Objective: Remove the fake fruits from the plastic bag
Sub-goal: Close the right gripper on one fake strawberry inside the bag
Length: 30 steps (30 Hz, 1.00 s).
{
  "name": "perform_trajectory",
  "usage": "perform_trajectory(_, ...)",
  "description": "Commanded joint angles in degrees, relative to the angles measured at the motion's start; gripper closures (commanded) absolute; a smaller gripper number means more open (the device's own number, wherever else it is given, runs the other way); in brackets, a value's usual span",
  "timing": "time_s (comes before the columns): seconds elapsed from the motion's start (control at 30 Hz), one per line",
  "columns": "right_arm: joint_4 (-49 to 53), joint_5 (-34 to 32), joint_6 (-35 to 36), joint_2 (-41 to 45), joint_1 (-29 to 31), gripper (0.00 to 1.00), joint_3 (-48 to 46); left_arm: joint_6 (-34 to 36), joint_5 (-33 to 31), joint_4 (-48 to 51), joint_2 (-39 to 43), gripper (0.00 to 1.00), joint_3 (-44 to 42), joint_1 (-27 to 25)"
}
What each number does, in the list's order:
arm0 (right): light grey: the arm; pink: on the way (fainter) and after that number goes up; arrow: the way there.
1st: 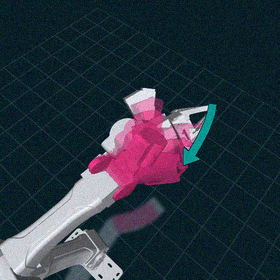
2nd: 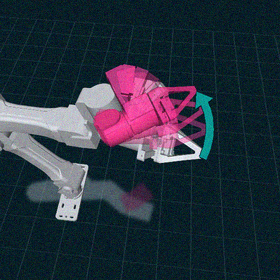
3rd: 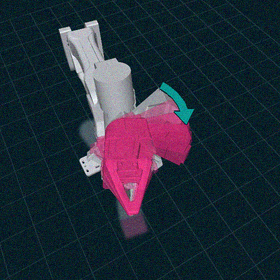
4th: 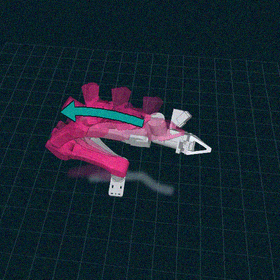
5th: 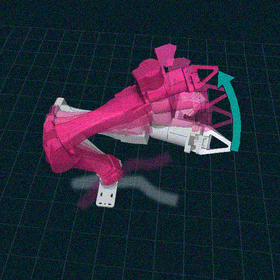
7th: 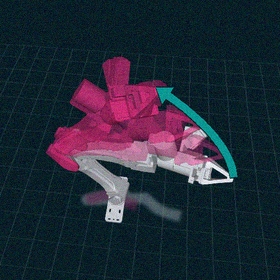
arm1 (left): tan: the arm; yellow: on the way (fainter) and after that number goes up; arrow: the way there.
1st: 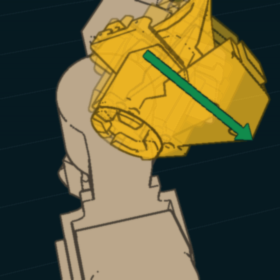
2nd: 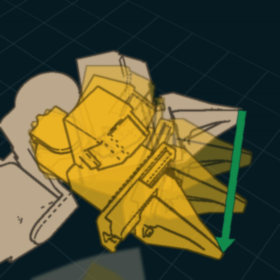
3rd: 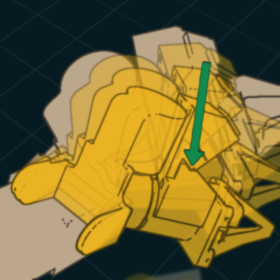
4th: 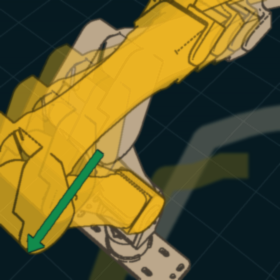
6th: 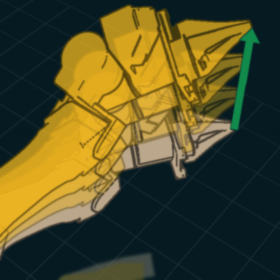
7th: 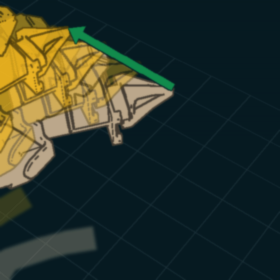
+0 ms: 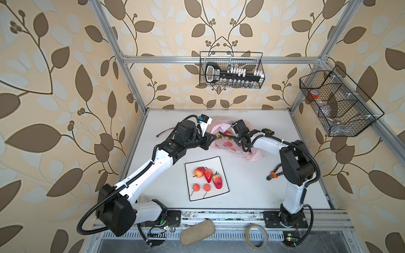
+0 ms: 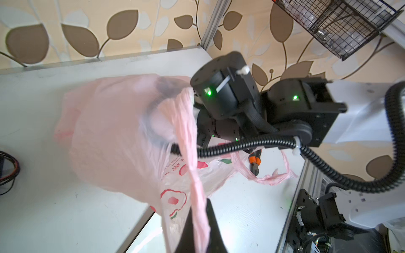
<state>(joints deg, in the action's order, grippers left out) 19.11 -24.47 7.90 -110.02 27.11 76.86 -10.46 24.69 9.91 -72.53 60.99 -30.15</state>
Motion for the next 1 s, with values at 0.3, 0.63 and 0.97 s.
perform_trajectory(0.3,-3.3,13.0,-46.5,-3.9,-0.6,0.35,5.0,-2.2,4.6,-1.2,-0.8,1.0,-2.7,-1.5)
perform_trajectory(0.63,-8.5,12.5,-54.7,-10.0,-2.2,0.2,8.3,-4.2,5.7,-1.7,0.1,1.0,-5.1,-2.5)
perform_trajectory(0.97,-11.2,14.9,-56.8,-16.1,-2.7,0.14,13.9,-4.7,7.8,-0.5,-0.5,1.0,-4.5,-3.1)
